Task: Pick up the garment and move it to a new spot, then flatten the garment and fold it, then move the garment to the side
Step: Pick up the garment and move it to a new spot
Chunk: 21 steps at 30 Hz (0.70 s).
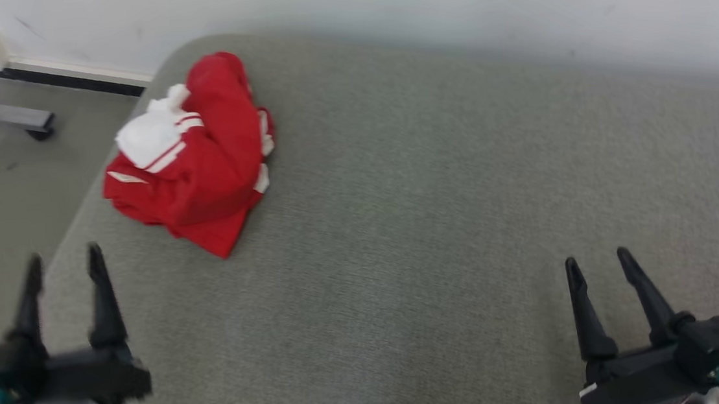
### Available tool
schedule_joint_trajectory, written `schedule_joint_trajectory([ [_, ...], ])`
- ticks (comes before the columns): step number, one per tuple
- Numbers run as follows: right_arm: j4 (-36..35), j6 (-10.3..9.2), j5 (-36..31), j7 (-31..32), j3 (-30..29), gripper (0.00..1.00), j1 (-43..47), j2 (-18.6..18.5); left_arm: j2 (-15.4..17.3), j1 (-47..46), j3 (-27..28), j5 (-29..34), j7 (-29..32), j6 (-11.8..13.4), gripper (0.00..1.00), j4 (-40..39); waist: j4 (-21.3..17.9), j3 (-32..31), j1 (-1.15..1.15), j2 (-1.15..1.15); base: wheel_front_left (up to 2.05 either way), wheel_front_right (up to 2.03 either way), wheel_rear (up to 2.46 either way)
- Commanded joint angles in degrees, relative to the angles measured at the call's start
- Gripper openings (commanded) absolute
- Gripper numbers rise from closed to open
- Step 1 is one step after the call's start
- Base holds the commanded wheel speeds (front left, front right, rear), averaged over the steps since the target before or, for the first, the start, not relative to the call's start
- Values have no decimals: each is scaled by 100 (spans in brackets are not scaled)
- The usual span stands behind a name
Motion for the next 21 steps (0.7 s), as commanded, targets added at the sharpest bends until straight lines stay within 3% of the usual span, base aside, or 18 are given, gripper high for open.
schedule_joint_trajectory([
  [1,-52,-12,-22,-4,-11,100,-120,-72,98,-307,47,-101,-20,-31,100,55,-522,541,-1,0,0,0,0],
  [11,-356,-12,-119,-3,-389,100,-512,-84,850,-1953,354,-329,419,-40,100,341,-1513,1486,-1,0,0,0,0],
  [21,-493,-12,-114,-4,-485,100,-651,-3,1264,-2349,516,-481,1148,50,100,1115,-2019,1751,-1,0,0,0,0],
])
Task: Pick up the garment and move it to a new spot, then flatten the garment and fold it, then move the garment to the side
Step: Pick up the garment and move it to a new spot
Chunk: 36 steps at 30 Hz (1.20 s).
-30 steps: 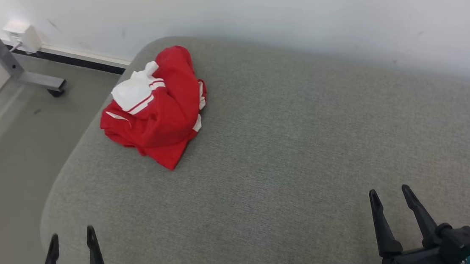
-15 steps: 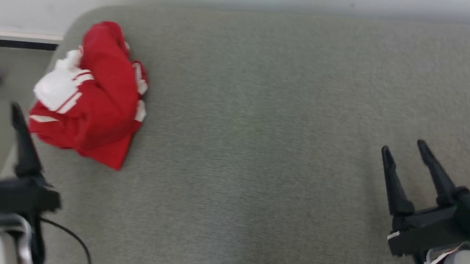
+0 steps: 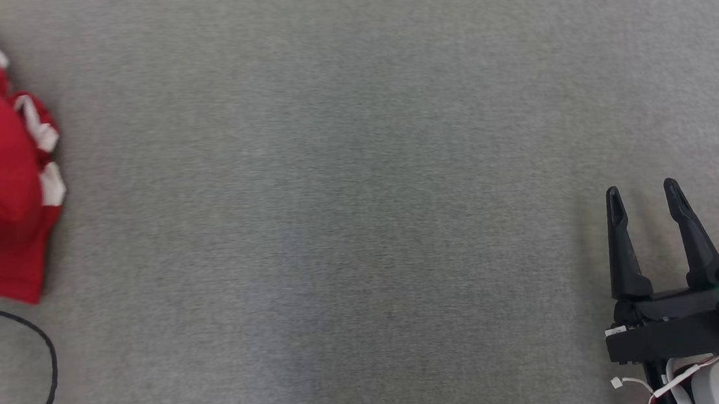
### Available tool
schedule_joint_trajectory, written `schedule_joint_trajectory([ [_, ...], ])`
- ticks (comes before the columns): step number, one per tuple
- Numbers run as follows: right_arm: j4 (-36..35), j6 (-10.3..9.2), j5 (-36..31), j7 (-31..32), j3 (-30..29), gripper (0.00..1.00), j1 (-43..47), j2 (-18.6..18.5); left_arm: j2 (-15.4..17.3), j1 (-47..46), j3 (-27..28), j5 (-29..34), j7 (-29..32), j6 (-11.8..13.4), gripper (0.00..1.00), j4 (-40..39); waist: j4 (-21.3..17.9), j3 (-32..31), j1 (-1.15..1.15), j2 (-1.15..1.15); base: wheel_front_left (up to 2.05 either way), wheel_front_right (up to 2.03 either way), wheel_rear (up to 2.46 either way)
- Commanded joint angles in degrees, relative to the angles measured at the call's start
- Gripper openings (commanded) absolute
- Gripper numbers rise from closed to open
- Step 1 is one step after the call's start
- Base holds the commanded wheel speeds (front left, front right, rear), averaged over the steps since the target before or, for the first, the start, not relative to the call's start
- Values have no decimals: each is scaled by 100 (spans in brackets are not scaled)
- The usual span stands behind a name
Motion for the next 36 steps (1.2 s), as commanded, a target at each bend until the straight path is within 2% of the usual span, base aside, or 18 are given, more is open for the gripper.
schedule_joint_trajectory([
  [1,-39,-12,-13,-3,-12,100,-44,33,68,-13,-14,31,144,37,100,115,-381,319,-1,-1,0,0,0],
  [5,-46,-12,-12,-4,-48,100,-49,56,136,49,70,-103,668,147,100,453,-433,289,-1,-1,0,0,0],
  [13,33,-12,-34,-4,2,100,-56,74,104,88,37,-483,1766,43,100,1051,-476,90,-1,-1,0,0,0],
  [14,45,-12,-35,-4,13,100,-51,74,120,90,25,-474,1817,55,40,1073,-480,64,-1,-1,0,0,0],
  [15,45,-12,-35,-4,13,100,-51,74,120,90,25,-474,1817,55,40,1073,-480,64,-1,-1,0,0,0],
  [16,56,-12,-36,-3,23,100,-48,77,130,88,14,-474,1841,62,0,1078,-482,39,-1,-1,0,0,0],
  [21,106,-12,-11,-4,52,100,8,86,199,52,-27,-391,1697,147,0,990,-502,-133,-1,-1,0,0,0],
  [28,218,-12,79,-3,80,100,71,96,325,-202,-99,-96,766,313,0,504,-569,-438,-1,-1,0,0,0],
  [31,273,-12,109,-3,84,100,99,101,329,-377,-199,16,510,309,0,166,-620,-571,-1,-1,0,0,0],
  [36,363,-12,235,-4,88,100,152,105,207,-817,-576,168,433,217,0,-543,-778,-754,-1,-1,0,0,0],
])
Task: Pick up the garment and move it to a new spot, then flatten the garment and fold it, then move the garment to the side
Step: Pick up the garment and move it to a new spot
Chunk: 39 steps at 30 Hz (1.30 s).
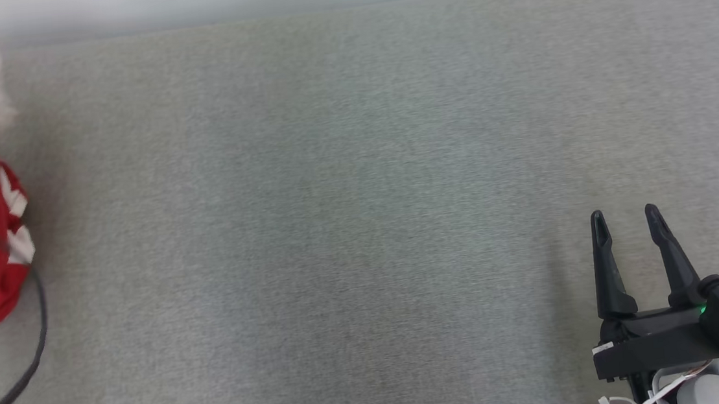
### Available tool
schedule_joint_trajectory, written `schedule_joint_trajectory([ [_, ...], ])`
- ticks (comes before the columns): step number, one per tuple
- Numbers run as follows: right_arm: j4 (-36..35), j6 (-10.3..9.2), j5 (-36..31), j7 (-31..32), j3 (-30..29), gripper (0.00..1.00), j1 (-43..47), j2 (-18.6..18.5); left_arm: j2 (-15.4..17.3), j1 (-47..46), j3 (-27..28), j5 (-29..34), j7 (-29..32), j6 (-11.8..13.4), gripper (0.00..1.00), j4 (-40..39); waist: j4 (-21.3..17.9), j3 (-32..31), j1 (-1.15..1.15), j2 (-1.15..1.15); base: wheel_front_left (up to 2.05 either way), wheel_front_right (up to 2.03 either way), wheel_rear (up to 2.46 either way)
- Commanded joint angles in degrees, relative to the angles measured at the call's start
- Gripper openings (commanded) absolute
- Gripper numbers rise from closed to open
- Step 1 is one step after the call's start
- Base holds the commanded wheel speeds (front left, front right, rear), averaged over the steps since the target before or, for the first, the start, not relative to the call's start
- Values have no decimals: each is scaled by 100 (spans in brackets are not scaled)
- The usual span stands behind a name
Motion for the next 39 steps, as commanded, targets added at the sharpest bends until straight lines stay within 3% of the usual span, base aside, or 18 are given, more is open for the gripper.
schedule_joint_trajectory([
  [1,20,-12,86,-4,4,100,73,8,-34,-182,-64,-1,-15,-51,0,-99,-147,-115,1,0,0,0,0],
  [7,117,-12,353,-3,91,100,84,7,-363,-930,-851,180,192,-248,0,-665,-554,-240,1,0,0,0,0],
  [14,218,-12,611,-3,137,100,130,8,-1057,-1621,-1904,237,455,-396,0,-848,-1137,-337,1,0,0,0,0],
  [19,273,-12,738,-4,90,100,183,8,-1658,-1737,-2560,98,428,-449,0,-696,-1457,-373,1,0,0,0,0],
  [23,272,-12,748,-4,37,100,213,10,-1917,-1458,-3135,-122,321,-453,0,-469,-1569,-355,1,0,0,0,0],
  [28,251,-12,685,-4,-51,100,182,11,-1995,-926,-3545,-400,66,-262,0,-171,-1549,-238,1,0,0,0,0],
  [33,247,-12,562,-4,-142,100,138,9,-1999,-189,-3511,-648,-323,80,0,164,-1333,-141,1,0,0,0,0],
  [39,269,-12,441,-3,-160,100,96,8,-1646,772,-3267,-846,-728,302,0,591,-986,-133,1,0,0,0,0],
])
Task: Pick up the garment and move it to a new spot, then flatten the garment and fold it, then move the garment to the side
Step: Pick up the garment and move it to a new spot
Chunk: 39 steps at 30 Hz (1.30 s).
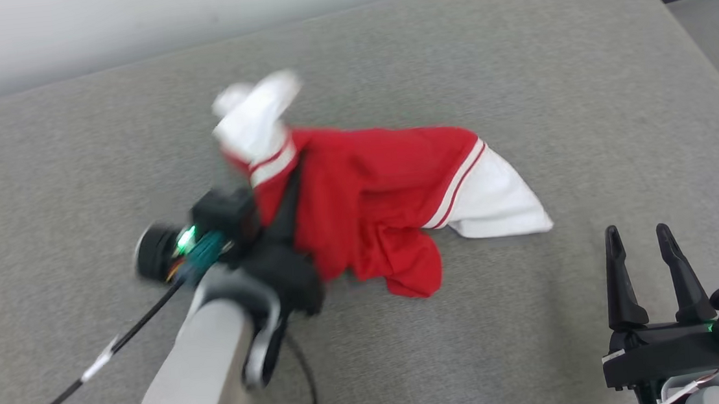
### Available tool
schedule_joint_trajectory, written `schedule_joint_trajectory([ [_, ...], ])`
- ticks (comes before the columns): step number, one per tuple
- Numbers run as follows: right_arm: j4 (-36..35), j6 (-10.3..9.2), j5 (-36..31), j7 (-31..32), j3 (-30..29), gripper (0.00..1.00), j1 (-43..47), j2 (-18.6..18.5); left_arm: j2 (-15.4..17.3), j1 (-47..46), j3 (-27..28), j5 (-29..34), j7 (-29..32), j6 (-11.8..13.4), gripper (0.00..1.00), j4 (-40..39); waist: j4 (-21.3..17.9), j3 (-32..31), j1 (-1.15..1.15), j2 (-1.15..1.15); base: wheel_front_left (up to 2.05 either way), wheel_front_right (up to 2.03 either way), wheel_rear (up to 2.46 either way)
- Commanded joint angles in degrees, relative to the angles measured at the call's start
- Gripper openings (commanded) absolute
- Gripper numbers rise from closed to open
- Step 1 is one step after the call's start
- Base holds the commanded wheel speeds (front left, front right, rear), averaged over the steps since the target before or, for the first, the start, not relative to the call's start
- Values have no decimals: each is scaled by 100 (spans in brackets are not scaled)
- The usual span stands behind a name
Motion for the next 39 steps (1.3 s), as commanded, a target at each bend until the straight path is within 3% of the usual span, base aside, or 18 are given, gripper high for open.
schedule_joint_trajectory([
  [1,8,-12,-60,-2,8,100,-32,5,82,227,92,-101,-101,55,0,73,213,7,-1,0,0,0,0],
  [5,30,-12,-135,-2,58,100,-36,4,310,702,256,-207,-299,126,0,332,392,-66,-1,0,0,0,0],
  [6,34,-12,-152,-2,79,100,-25,3,354,766,246,-191,-340,117,16,373,427,-81,-1,0,0,0,0],
  [7,43,-12,-160,-2,77,100,-15,3,369,810,235,-181,-383,105,98,405,465,-108,-1,0,0,0,0],
  [19,30,-12,-361,-2,41,100,228,2,384,1140,494,-5,-858,164,100,-144,803,-613,-1,0,0,0,0],
  [33,-96,-12,-483,-2,40,100,445,2,887,2235,1548,485,-861,316,100,-1416,1063,-1027,-1,0,0,0,0],
  [39,-143,-12,-505,-2,-21,100,576,3,894,2893,2050,609,-862,135,100,-1931,1166,-1132,-1,0,0,0,0],
])
